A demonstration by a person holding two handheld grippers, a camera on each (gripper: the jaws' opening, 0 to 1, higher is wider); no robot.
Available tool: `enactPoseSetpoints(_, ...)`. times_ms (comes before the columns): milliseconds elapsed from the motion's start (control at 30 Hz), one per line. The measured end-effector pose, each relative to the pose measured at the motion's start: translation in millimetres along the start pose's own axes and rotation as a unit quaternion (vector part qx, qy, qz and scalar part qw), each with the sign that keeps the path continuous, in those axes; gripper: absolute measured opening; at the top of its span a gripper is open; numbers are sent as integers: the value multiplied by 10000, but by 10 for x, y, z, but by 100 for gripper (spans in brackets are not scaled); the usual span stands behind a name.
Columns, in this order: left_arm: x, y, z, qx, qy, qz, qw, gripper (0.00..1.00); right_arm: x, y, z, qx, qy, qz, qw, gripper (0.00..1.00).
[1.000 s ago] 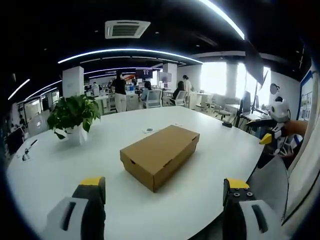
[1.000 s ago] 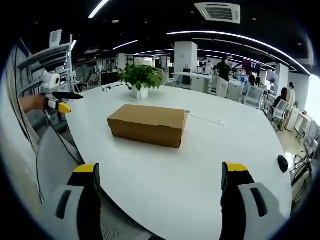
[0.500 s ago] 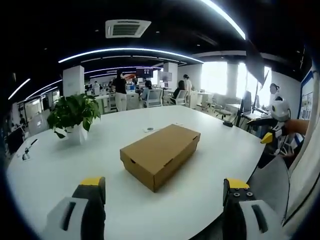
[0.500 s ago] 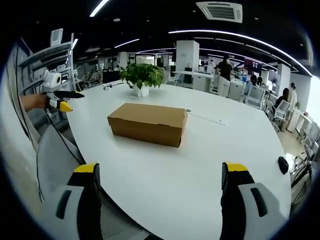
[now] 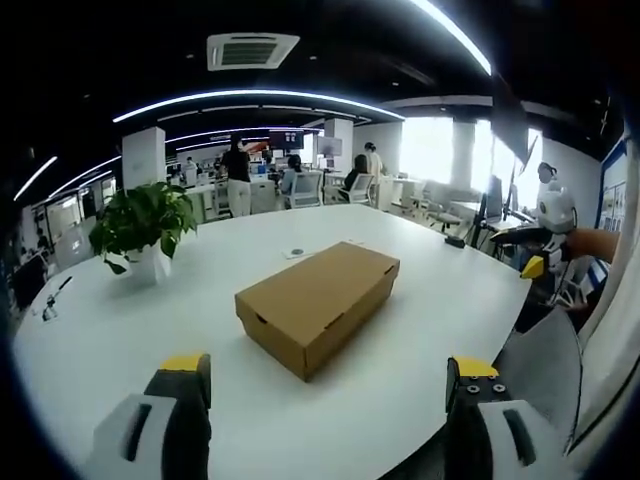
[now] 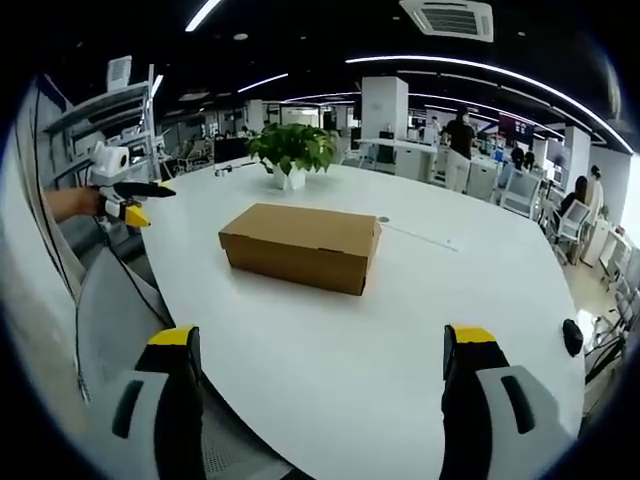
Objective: Operate the shoe box by opening the lid, removing the specified soft item, and placing it in the target area until the item is outside and the box remains undamaged.
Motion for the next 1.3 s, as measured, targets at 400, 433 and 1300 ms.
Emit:
enactPoseSetpoints(400, 150, -29, 47, 22, -70, -117, 9999, 100, 124, 77, 150, -140, 155, -127, 9997, 96)
enactPoseSetpoints(433, 163, -32, 59, 23, -77, -135, 9999, 100, 136, 80, 160, -159, 162, -148, 9996, 96)
enactPoseSetpoints(1300, 543, -37, 63, 60, -117, -361, 9993, 99, 601, 281, 483, -389, 570, -261, 9973, 96)
Point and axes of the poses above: the point that each gripper's makers call its tool centre point, and the gripper's own axes: x roughly forward along the fingers, z roughly to its right, y roughly out of its top, the point moved 6 cm from there along -x, roughly backward along the fingers, and after that the axes turned 12 degrees about y, right-handed, at the moved point
